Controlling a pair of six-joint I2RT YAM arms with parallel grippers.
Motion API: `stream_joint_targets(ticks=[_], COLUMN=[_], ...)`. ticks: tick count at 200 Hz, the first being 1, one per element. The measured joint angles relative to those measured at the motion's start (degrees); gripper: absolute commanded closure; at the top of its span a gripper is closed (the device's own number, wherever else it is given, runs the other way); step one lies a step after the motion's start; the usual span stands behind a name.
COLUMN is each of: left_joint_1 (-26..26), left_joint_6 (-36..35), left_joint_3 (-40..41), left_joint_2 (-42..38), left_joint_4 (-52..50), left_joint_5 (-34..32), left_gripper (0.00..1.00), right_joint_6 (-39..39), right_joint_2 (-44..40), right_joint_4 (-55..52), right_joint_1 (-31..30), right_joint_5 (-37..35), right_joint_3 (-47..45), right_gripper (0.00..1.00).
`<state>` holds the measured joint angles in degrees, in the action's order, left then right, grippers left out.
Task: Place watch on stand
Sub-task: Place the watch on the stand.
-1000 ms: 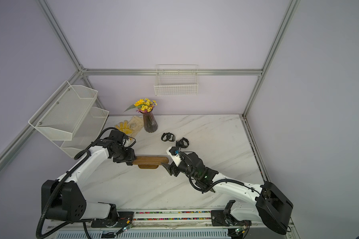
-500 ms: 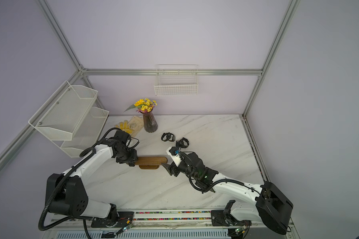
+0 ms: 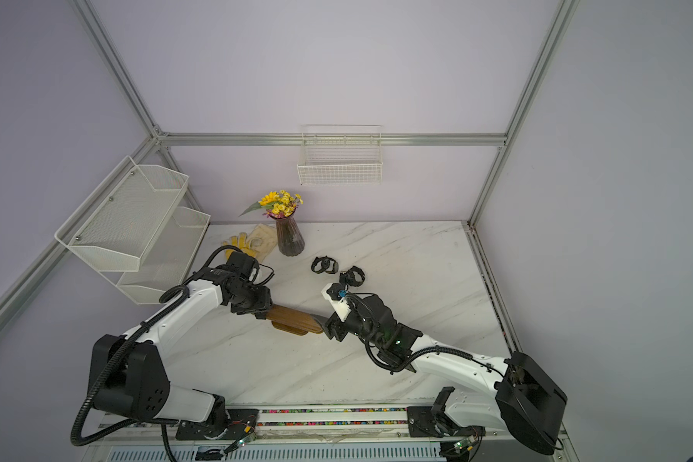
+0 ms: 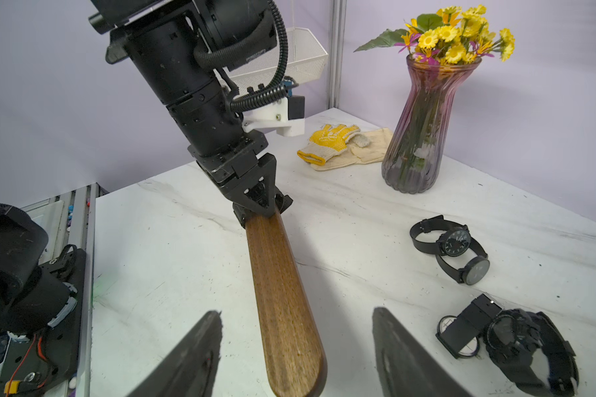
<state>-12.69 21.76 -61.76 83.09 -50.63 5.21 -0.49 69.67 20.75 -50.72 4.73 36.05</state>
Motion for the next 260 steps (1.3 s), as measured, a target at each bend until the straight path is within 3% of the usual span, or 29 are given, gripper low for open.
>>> stream_joint_targets(ticks=[69,171,233,260], left_joint_1=[-1.2,-4.8,-5.7,-6.4], left_joint_6=[-0.1,0.2,0.2,0.3], left_joint_3=[0.5,0.6,0.6,0.6], left_joint_2=[-0.6,-0.7,-0.7,-0.7], left_joint_4=[0.0,0.0,0.1,0.2], left_joint_5=[1.4,1.5,1.6,1.8], left_gripper=[0.43,0.43,0.43,0.43], right_joint_6=[2.6,30.2,38.0,39.7], right_joint_2=[1.5,11.6,14.0,14.6], right_joint_4=[-3.4,-9.4,-8.7,-7.5], right_joint_1=[0.0,0.0,0.2,0.2], right_joint_5=[-2.1,-2.4,-2.2,-0.9], right_joint_3=[1.4,2.0,1.0,-0.4], right_gripper=[0.29,0.33,0.33,0.41])
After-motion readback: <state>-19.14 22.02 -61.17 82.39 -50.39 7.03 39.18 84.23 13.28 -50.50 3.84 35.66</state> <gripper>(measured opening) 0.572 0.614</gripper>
